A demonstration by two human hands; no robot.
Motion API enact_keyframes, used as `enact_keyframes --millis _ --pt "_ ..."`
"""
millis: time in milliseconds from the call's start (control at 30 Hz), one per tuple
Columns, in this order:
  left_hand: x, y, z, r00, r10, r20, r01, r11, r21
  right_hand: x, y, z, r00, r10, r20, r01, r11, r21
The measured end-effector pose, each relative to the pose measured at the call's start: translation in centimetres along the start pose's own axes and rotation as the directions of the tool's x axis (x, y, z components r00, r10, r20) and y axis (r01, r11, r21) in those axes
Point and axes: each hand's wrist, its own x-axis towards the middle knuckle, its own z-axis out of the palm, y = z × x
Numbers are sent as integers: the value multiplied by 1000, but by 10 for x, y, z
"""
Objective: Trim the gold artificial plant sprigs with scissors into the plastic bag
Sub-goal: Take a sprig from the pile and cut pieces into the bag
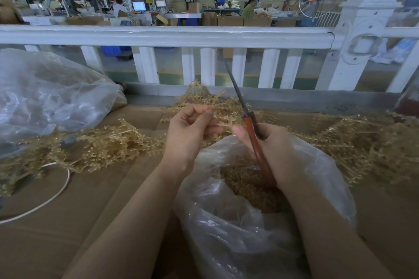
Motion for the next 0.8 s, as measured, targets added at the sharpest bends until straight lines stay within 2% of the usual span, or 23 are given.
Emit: enact_keyframes --millis 200,267,467,633,733,800 --pt "-2 3 2 997 -47 63 46 999 10 -1 -3 -3 997 58 43 -68 949 308" --pt "-2 3 3 996 -56 69 54 998 20 -1 -5 -3 996 70 49 -83 933 349" --pt "-2 0 1 988 -44 145 27 993 114 -1 -5 -1 992 128 12 -127 954 272" --pt "1 8 -6 979 -102 179 86 992 92 2 -2 -3 990 139 -26 -130 968 216" --pt "3 10 -10 993 -16 115 -4 985 175 3 0 -2 994 97 -45 -91 989 118" --pt "3 13 -11 989 70 132 -102 961 259 4 2 -1 997 74 -37 -71 995 69"
